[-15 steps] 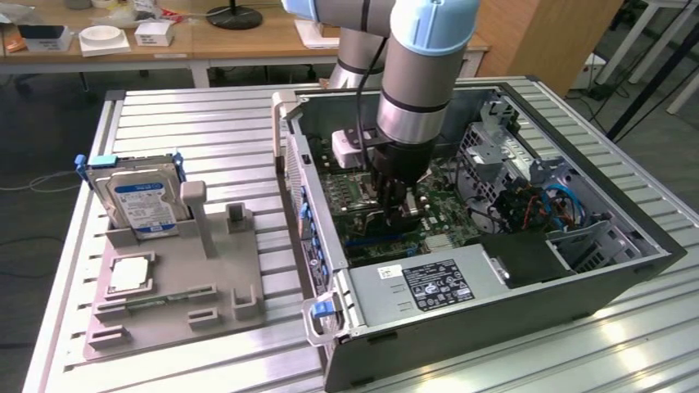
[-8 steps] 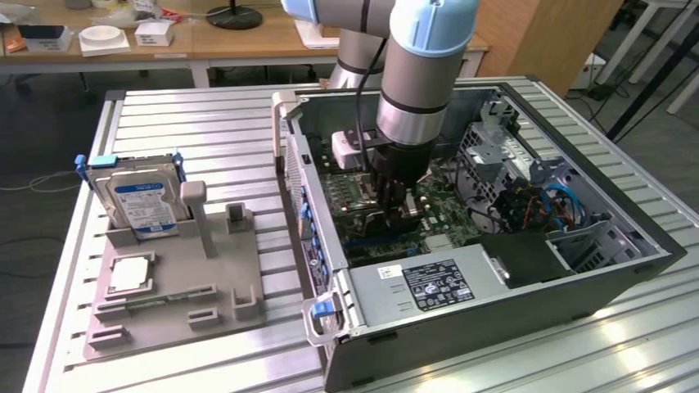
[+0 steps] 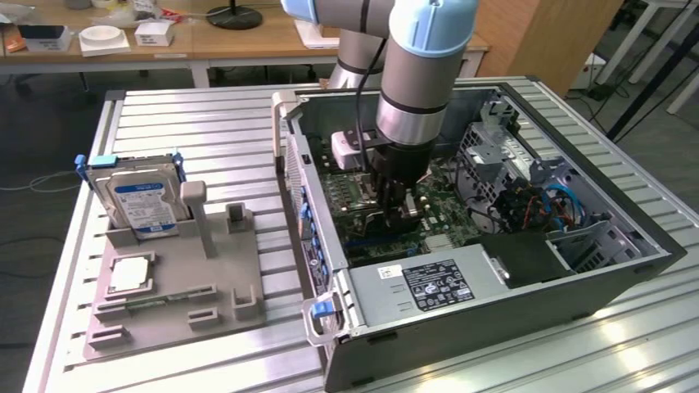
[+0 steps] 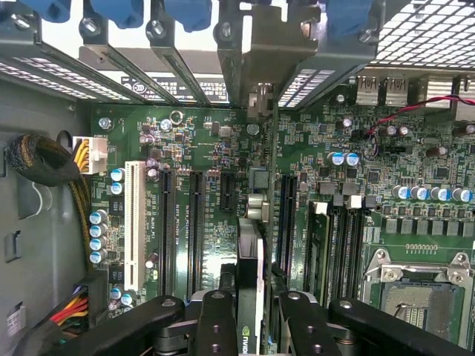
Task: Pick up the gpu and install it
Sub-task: 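Insert the gpu into the slot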
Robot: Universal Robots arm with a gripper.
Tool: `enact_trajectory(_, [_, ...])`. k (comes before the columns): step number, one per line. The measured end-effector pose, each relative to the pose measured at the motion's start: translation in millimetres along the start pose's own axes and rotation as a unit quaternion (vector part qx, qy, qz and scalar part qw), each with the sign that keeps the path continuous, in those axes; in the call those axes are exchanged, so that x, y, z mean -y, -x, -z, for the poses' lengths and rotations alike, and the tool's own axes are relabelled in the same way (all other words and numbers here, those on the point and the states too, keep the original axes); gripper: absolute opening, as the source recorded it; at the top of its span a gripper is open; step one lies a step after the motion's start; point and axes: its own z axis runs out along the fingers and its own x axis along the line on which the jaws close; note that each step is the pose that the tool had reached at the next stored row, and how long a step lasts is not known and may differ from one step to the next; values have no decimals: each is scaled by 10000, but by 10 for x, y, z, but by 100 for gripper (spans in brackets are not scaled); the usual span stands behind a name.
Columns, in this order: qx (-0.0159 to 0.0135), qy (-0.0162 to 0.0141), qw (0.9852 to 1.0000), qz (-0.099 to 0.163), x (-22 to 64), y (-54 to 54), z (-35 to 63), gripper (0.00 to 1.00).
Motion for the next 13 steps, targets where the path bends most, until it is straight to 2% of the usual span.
enact_trajectory(13, [0,0,10000,8,-5,-1,0,27])
